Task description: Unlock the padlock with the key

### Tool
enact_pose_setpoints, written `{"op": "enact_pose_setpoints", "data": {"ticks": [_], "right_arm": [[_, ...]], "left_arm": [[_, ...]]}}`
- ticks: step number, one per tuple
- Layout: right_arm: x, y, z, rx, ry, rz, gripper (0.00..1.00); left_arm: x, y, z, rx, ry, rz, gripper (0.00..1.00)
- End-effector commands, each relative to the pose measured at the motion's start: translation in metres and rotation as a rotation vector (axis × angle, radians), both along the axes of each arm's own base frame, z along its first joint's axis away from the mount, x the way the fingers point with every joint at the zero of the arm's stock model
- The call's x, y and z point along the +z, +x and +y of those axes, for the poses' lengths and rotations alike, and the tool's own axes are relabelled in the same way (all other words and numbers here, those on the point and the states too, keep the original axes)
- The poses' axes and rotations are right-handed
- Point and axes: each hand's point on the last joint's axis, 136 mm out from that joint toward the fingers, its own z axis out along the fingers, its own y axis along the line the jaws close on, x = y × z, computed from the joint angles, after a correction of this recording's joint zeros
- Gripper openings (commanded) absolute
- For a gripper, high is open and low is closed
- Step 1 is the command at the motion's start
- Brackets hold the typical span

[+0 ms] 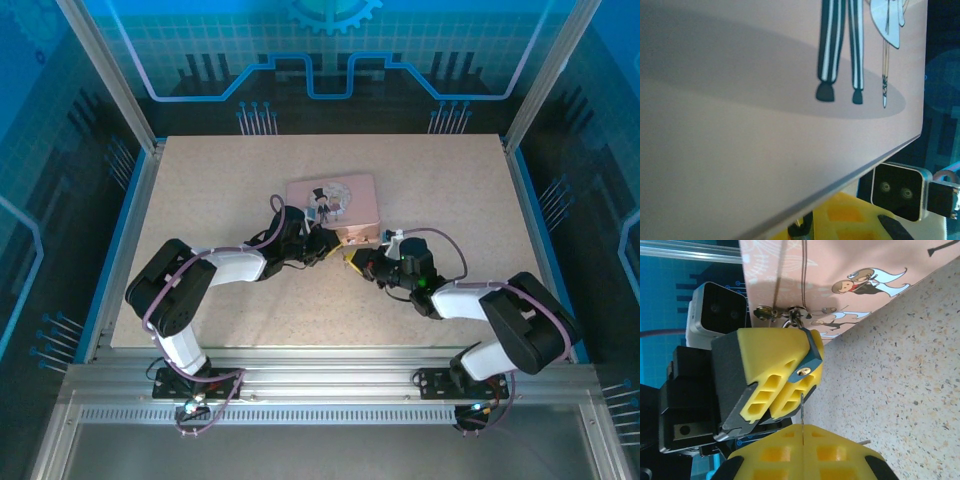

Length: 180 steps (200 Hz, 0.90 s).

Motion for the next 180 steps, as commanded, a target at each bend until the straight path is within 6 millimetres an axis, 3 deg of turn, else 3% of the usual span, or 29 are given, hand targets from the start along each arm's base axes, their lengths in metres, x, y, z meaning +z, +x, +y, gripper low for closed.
{"op": "enact_pose_setpoints", "data": {"ticks": [1,180], "right_arm": [[0.0171,0.0069,0.0087,-0.001,0.051,-0.049,0.0],[0.0118,0.0132,0.0055,-0.032,0.049,-0.052,0.0]], "left_arm": [[0.0247,-0.0053,-0.0101,-0.041,-0.092,-0.025,0.1],[0.0257,-0.0074,-0.0107,-0.046,-0.108,-0.022,0.11]]}}
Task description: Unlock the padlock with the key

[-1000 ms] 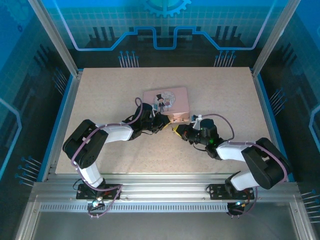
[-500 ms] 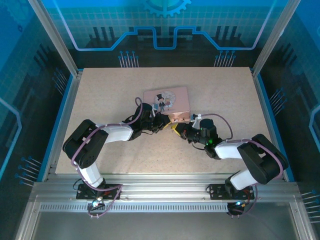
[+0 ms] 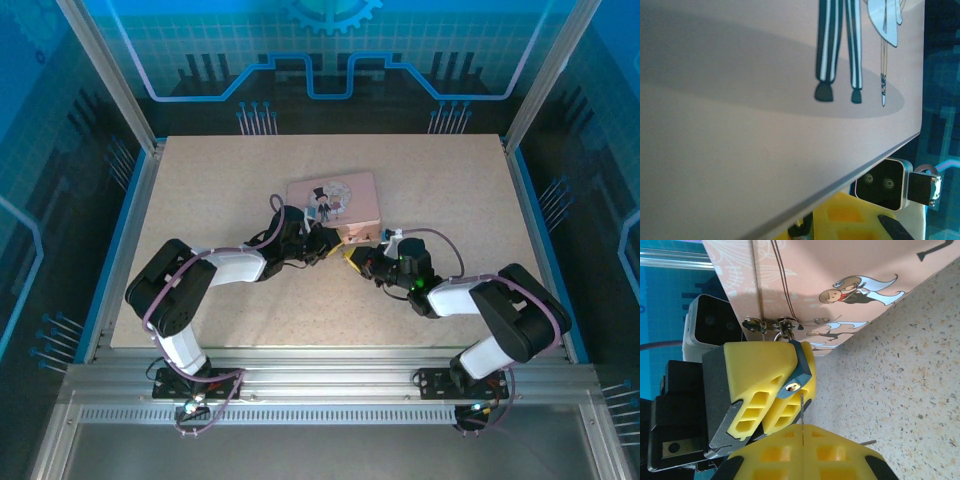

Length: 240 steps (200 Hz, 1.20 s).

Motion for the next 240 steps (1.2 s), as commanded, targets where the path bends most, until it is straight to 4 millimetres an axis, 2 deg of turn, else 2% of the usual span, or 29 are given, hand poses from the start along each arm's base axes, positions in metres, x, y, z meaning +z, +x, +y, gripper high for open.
{"op": "enact_pose_setpoints", "data": {"ticks": [1,118,189,240], "right_arm": [[0.014,0.005,0.004,-0.006,0.025,-0.047,0.0],[0.018,0.015,0.006,-0.011,0.042,-0.066,0.0],[0.019,0.005,0.0,-0.016,0.034,-0.075,0.0],[0.02,0.005,0.001,-0.011,0.03,-0.079,0.0]], "left_arm": [[0.021,-0.008,-0.009,-0.05,-0.079,-0.022,0.11],[0.02,-0.009,-0.011,-0.057,-0.094,-0.02,0.11],[0.019,-0.008,-0.011,-0.055,-0.094,-0.021,0.11],[0.02,-0.008,-0.013,-0.056,-0.101,-0.019,0.11]]}}
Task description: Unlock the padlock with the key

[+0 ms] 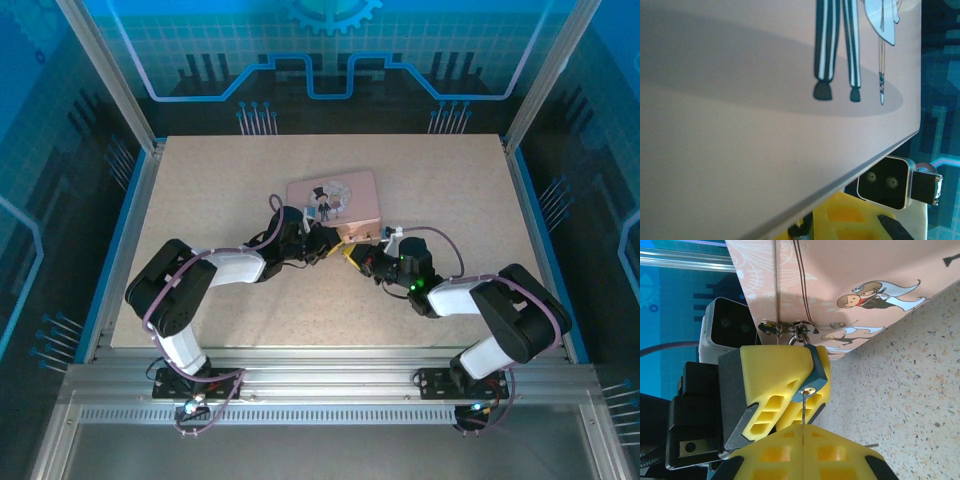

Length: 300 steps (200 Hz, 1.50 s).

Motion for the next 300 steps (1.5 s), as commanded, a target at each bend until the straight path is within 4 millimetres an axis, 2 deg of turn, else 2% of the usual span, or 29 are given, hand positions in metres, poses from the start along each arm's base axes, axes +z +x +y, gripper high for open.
{"op": "enact_pose_setpoints", "data": {"ticks": [1,41,125,156,234,280,300], "right_arm": [[0.01,0.003,-0.001,-0.011,0.008,-0.047,0.0],[0.006,0.006,-0.001,-0.019,-0.003,-0.041,0.0],[0.01,0.021,-0.009,-0.065,0.026,-0.042,0.0],[0.008,0.021,-0.014,-0.083,0.028,-0.031,0.0],[0.004,0.023,-0.013,-0.106,0.087,0.024,0.0],[-0.009,0.022,-0.026,-0.183,0.102,0.086,0.0],[-0.01,0.022,-0.024,-0.173,0.099,0.099,0.0]], "left_arm": [[0.016,-0.008,-0.012,-0.057,-0.073,-0.011,0.11],[0.019,-0.008,-0.013,-0.063,-0.086,-0.015,0.11],[0.024,-0.013,-0.016,-0.082,-0.127,-0.021,0.1],[0.024,-0.012,-0.017,-0.082,-0.14,-0.022,0.1],[0.027,-0.011,-0.023,-0.094,-0.16,-0.029,0.1],[0.029,-0.01,-0.025,-0.094,-0.173,-0.031,0.1],[0.03,-0.01,-0.025,-0.094,-0.178,-0.031,0.1]]}}
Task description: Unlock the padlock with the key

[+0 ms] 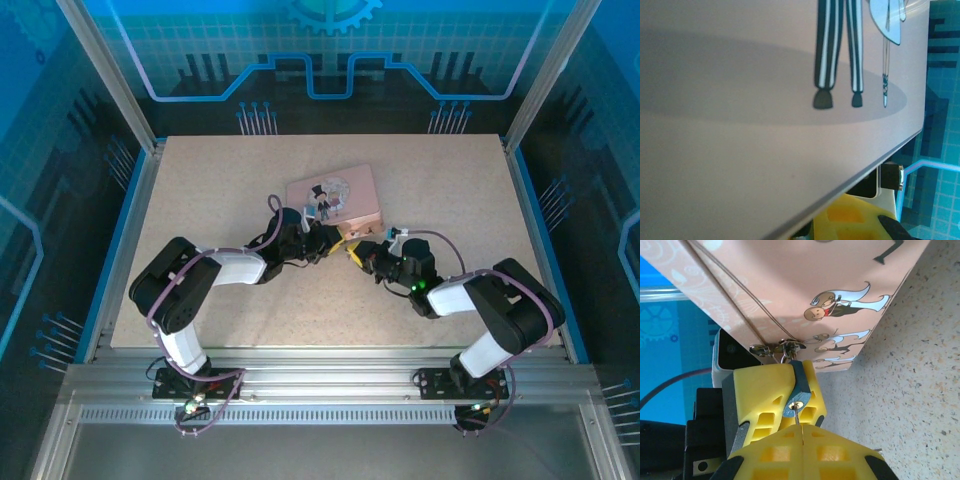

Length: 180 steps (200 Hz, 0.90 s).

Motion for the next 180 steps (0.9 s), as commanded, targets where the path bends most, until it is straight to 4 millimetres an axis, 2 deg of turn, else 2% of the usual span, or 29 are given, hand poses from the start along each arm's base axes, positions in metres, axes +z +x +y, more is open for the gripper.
{"op": "enact_pose_setpoints", "data": {"ticks": [1,68,117,150,180], "right_arm": [[-0.008,0.01,-0.013,-0.08,-0.002,0.027,0.0],[-0.022,0.008,-0.013,-0.112,0.04,0.107,0.0],[-0.015,0.009,-0.006,-0.118,0.086,0.108,0.0],[-0.013,0.007,0.003,-0.097,0.013,0.093,0.0],[-0.008,0.016,0.008,-0.128,-0.006,0.078,0.0]], "left_arm": [[0.026,-0.015,-0.022,-0.109,-0.107,-0.026,0.1],[0.029,-0.014,-0.023,-0.108,-0.123,-0.032,0.1],[0.029,-0.014,-0.025,-0.11,-0.125,-0.03,0.1],[0.027,-0.015,-0.027,-0.115,-0.124,-0.025,0.1],[0.026,-0.02,-0.034,-0.14,-0.127,-0.024,0.05]]}}
